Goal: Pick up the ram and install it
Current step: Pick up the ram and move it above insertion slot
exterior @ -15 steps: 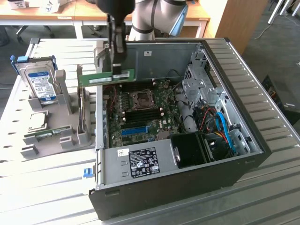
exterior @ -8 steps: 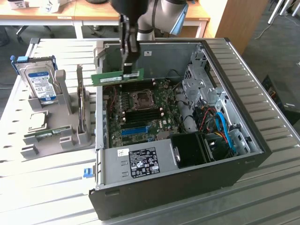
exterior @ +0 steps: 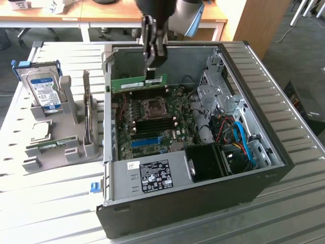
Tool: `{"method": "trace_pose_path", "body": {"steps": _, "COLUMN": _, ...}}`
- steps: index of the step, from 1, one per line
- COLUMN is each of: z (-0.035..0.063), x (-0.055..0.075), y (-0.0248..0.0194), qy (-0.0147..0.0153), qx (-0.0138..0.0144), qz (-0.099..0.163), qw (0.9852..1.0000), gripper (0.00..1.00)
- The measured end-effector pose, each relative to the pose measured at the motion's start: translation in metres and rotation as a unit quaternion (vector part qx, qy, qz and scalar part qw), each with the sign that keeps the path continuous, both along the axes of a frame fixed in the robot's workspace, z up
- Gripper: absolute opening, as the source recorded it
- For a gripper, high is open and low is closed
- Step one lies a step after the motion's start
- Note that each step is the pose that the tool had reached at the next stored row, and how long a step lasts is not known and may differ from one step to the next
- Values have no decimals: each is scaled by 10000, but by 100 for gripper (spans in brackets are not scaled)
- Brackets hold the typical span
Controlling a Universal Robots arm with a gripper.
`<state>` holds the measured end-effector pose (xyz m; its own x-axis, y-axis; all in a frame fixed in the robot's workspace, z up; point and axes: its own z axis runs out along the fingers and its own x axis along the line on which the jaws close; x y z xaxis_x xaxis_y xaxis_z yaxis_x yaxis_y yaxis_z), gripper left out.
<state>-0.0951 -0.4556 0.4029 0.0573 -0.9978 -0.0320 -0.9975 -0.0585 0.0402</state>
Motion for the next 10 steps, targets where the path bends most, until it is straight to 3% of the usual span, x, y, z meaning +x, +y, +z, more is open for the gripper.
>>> {"method": "trace_pose_path", "body": {"steps": 10, "z": 0, "x": 327, "y": 0, "qy": 0, "qx": 0, "qz": 0, "qw": 10000, "gripper": 11}}
